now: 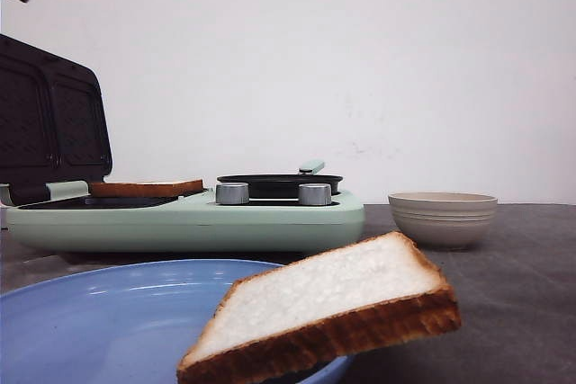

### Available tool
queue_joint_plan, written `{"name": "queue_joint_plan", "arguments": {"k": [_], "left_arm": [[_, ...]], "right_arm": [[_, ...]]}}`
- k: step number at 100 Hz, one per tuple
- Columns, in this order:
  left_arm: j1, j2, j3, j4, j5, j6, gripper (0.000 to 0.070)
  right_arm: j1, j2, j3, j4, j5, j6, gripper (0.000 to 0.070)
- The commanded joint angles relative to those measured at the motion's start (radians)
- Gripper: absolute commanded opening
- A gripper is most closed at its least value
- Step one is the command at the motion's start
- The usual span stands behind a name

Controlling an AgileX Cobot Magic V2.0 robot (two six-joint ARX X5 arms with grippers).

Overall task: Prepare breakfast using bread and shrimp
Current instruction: 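Grasp the second bread slice on the blue plate with the right gripper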

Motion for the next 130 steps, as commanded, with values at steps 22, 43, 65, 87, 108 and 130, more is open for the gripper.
{"name": "queue_joint_plan", "arguments": {"k": [22, 43, 65, 87, 108, 130], "left_arm": [[0.001, -0.101, -0.038, -0.095, -0.026, -0.014, 0.0273], [0.001, -0.127, -0.039, -0.110, -0.026, -0.004, 0.0273], [0.001, -0.127, -0.039, -0.111, -0.026, -0.005, 0.0273], [0.001, -0.127, -0.039, -0.111, -0.026, -0.005, 0.0274], [0.001, -0.127, -0.039, -0.114, -0.026, -0.005, 0.0273], [0.001, -0.127, -0.039, -0.114, -0.026, -0.005, 0.0273]], "right_arm": [[0.146, 0.080, -0.168, 0.166, -0.082, 0.166, 0.0282], [0.270, 0.135, -0.246, 0.372, -0.103, 0.323, 0.0287], [0.373, 0.243, -0.248, 0.468, -0.088, 0.336, 0.0294], [0.433, 0.365, -0.248, 0.545, -0.097, 0.342, 0.0363], [0.485, 0.418, -0.248, 0.639, -0.110, 0.383, 0.0363], [0.505, 0.460, -0.248, 0.679, -0.102, 0.396, 0.0363]]}}
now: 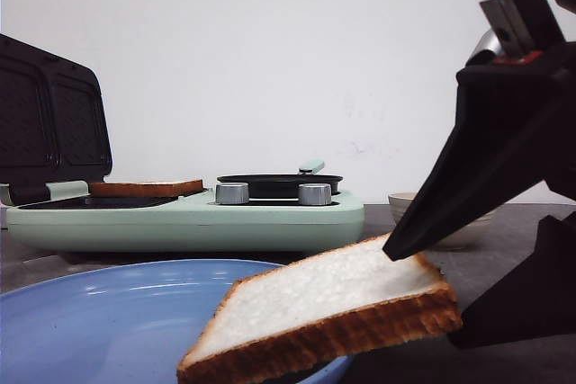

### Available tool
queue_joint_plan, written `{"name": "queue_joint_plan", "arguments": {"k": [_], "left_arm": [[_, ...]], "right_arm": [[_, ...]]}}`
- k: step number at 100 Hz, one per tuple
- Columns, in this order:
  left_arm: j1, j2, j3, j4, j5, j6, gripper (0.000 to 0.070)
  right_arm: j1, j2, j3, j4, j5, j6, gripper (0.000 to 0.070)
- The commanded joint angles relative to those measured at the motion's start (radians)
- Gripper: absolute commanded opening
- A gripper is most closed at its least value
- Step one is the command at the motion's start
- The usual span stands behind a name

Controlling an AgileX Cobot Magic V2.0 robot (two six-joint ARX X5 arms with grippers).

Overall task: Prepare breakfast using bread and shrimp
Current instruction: 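Grasp the second bread slice on the blue plate with the right gripper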

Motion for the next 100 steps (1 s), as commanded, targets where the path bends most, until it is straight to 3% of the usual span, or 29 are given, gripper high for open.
{"name": "queue_joint_plan", "arguments": {"k": [1, 19, 36, 55, 65, 80, 100], "left_arm": [[0.001, 0.004, 0.007, 0.005, -0.004, 0.005, 0.0273], [0.001, 0.004, 0.007, 0.005, -0.004, 0.005, 0.0273], [0.001, 0.004, 0.007, 0.005, -0.004, 0.005, 0.0273], [0.001, 0.004, 0.007, 0.005, -0.004, 0.005, 0.0273], [0.001, 0.004, 0.007, 0.005, -0.004, 0.005, 0.0273], [0.001, 0.004, 0.007, 0.004, -0.004, 0.005, 0.0273], [0.001, 0.004, 0.007, 0.004, -0.004, 0.005, 0.0273]], "right_arm": [[0.012, 0.022, 0.002, 0.016, 0.003, 0.011, 0.0363], [0.015, 0.049, 0.002, 0.055, 0.002, 0.013, 0.0356], [0.016, 0.049, 0.002, 0.063, 0.002, 0.014, 0.0305], [0.016, 0.049, 0.002, 0.063, 0.003, 0.013, 0.0142], [0.016, 0.049, 0.002, 0.063, 0.004, 0.009, 0.0000], [0.016, 0.049, 0.002, 0.066, 0.026, 0.010, 0.0000], [0.016, 0.047, 0.015, 0.166, -0.008, 0.027, 0.0000]]}}
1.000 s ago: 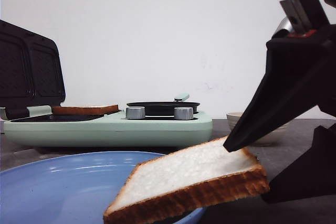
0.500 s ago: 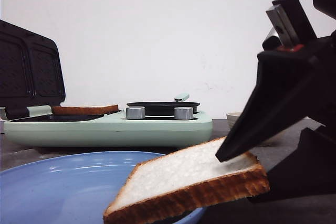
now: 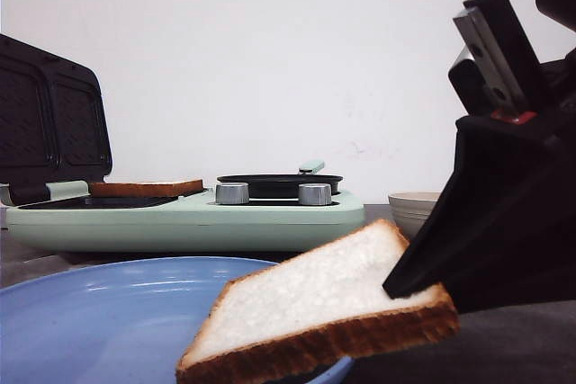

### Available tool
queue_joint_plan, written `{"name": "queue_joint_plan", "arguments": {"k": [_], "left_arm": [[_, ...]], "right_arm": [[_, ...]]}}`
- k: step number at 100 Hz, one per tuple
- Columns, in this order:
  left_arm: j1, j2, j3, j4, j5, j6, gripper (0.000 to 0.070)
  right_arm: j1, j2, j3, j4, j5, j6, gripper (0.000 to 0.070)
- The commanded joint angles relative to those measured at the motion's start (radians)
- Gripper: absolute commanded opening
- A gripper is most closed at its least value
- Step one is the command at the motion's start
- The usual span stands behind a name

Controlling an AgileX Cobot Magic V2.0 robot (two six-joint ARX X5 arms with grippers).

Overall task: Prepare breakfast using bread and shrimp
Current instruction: 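Grasp the second bread slice on the blue plate with the right gripper, then carry the bread slice with the right gripper toward the grill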

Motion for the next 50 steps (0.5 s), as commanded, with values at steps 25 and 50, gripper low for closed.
{"name": "queue_joint_plan", "arguments": {"k": [25, 50], "left_arm": [[0.001, -0.003, 0.008, 0.008, -0.006, 0.005, 0.0273], [0.001, -0.031, 0.008, 0.008, -0.098, 0.011, 0.0274]], "right_arm": [[0.002, 0.009, 0.128, 0.060, -0.002, 0.030, 0.0000], [-0.015, 0.019, 0.304, 0.000, 0.026, 0.018, 0.0000]]}}
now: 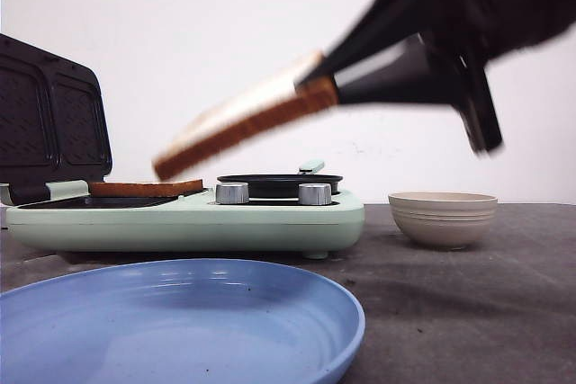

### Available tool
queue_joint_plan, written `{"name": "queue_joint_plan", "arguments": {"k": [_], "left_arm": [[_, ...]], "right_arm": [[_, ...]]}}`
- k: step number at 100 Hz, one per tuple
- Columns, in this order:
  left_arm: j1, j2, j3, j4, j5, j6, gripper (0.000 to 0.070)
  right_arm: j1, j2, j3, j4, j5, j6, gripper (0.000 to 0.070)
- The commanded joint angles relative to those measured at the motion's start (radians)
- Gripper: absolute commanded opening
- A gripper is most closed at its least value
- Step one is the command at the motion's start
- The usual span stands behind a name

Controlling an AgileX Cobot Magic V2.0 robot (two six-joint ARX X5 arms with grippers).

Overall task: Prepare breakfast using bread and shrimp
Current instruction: 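Carry the bread slice with the right gripper toward the grill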

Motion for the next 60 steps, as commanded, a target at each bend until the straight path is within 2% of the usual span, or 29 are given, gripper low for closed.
{"name": "queue_joint_plan", "arguments": {"k": [1, 36, 60], "left_arm": [[0.001, 0.000, 0.008, 0.008, -0.023, 0.009, 0.0274], [0.001, -0.004, 0.007, 0.008, -0.055, 0.017, 0.0280], [0.001, -0.004, 0.007, 0.009, -0.064, 0.017, 0.0282]], "right_arm": [[-0.001, 0.021, 0.057, -0.018, 0.011, -0.008, 0.0000], [-0.019, 0.285, 0.407, -0.138, 0.002, -0.106, 0.0000], [-0.017, 0.554, 0.674, -0.140, -0.043, -0.110, 0.0000]]}}
